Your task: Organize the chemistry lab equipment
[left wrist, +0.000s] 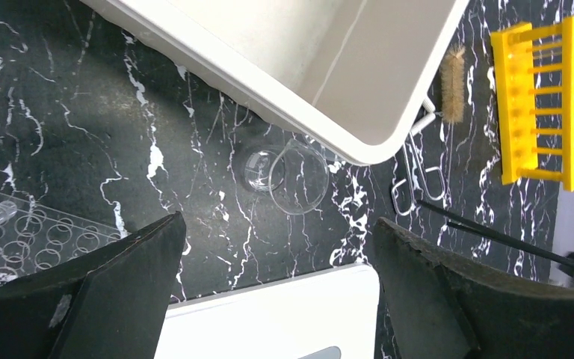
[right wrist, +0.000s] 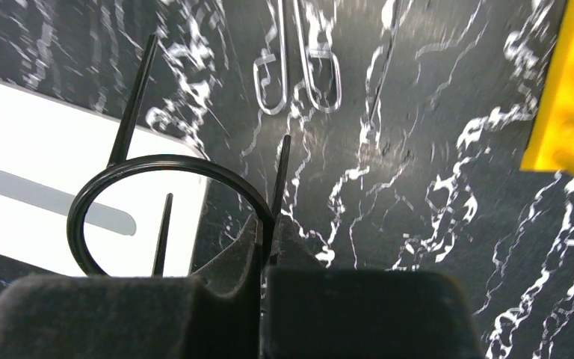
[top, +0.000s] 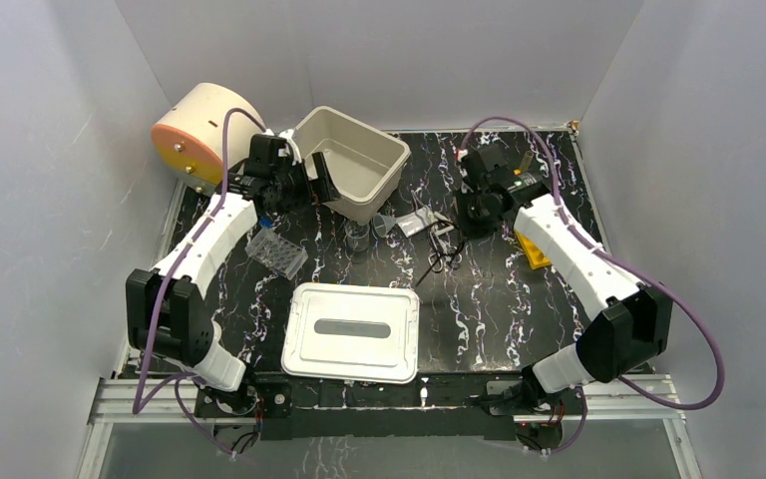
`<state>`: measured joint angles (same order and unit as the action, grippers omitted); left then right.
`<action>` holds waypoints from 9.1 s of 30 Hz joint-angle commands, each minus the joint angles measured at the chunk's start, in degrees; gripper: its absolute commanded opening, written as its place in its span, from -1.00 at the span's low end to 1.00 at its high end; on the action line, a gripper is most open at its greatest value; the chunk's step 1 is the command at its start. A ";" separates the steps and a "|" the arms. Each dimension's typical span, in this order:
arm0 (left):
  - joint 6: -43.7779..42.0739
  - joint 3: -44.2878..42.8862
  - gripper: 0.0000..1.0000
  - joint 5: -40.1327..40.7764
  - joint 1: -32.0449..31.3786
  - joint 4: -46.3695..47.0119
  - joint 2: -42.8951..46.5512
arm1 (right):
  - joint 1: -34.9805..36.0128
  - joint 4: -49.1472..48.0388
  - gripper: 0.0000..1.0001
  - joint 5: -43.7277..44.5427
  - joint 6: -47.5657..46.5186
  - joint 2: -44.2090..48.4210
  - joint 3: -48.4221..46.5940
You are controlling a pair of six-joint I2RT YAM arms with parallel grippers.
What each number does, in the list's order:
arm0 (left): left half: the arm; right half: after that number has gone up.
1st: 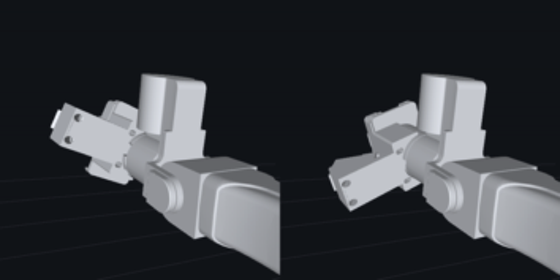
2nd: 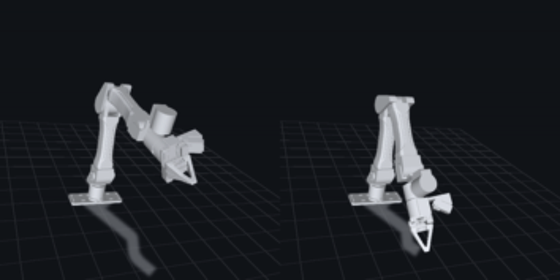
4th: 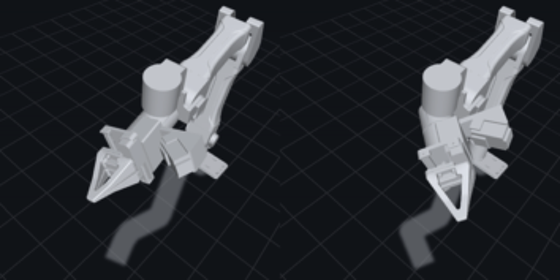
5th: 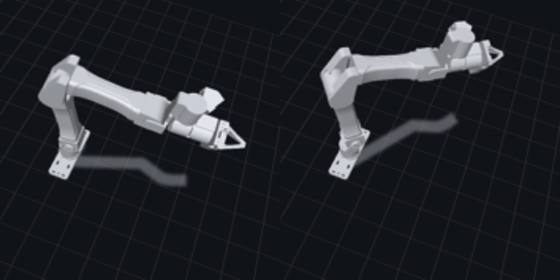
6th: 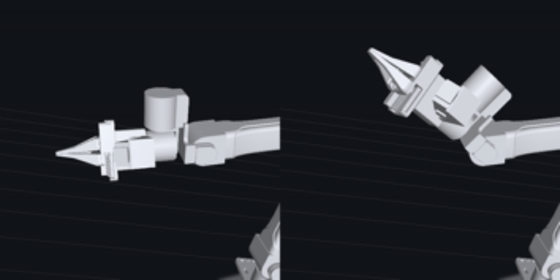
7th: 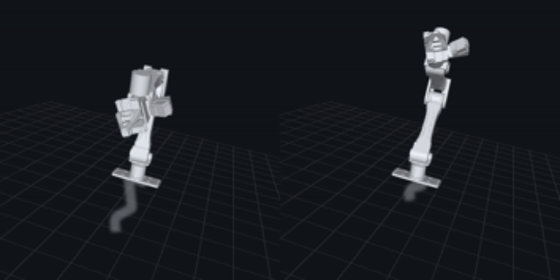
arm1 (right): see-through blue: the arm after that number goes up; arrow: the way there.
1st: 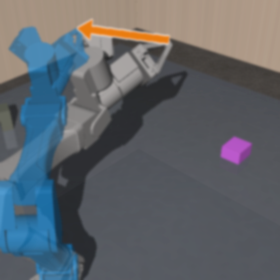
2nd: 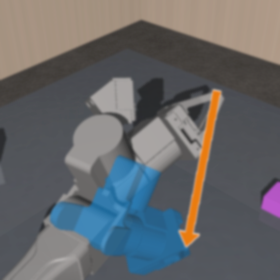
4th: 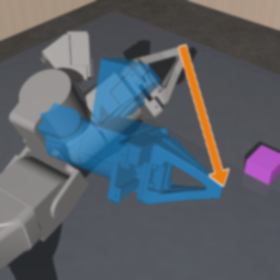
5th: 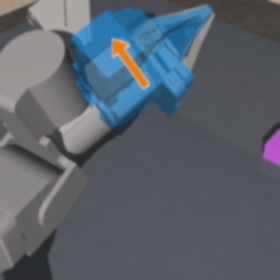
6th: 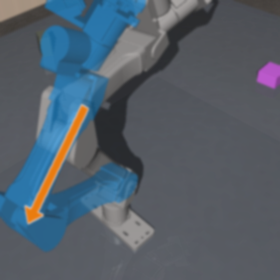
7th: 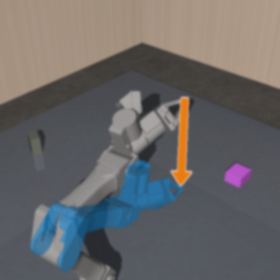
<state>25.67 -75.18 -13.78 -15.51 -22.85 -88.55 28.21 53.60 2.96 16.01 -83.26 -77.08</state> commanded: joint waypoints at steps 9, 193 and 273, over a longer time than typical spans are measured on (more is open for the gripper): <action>5.97 -7.81 0.83 18.90 0.25 -8.29 3.86 | 0.08 -15.78 -1.00 -0.95 0.27 -7.35 -27.93; -15.12 22.82 0.97 10.94 -14.25 29.06 5.50 | 3.66 -35.92 0.38 -1.09 19.62 -4.18 10.09; -16.79 -30.27 -0.15 18.98 -1.81 19.82 -28.64 | 0.82 -32.90 0.34 3.89 2.14 0.57 5.37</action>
<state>9.78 -98.37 6.57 -18.37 -3.57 -113.89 29.30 22.50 3.53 23.20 -86.87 -69.04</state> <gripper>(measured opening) 0.558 0.668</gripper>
